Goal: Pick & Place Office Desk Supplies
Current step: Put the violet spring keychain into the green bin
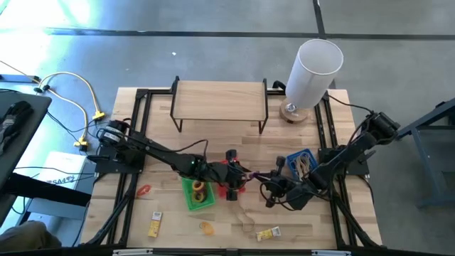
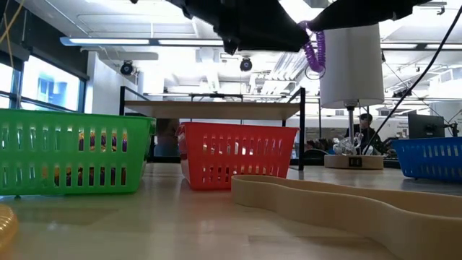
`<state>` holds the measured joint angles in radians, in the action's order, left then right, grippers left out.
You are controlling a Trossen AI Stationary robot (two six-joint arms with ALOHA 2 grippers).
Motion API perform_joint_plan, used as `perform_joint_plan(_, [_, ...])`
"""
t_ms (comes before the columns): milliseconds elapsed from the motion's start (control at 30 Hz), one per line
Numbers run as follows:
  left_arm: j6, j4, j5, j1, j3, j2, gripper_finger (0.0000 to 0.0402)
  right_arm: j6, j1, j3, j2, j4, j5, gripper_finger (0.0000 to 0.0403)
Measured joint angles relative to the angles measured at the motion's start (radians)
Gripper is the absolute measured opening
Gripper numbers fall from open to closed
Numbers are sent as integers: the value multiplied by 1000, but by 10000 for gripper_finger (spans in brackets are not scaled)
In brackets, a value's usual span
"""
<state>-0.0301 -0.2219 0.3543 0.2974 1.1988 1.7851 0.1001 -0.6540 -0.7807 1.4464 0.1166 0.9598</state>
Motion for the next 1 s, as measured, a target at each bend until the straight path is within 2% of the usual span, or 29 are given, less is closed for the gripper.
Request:
perform_joint_plan(700, [-12,-22,0,-16,0,0,127,-53,35,0,0,28,-18,4])
perform_joint_plan(833, [-12,-25,0,-16,0,0,110,-53,35,0,0,27,-19,4])
perform_joint_plan(1000, [-15,-25,0,-17,0,0,70,-53,35,0,0,27,-18,4])
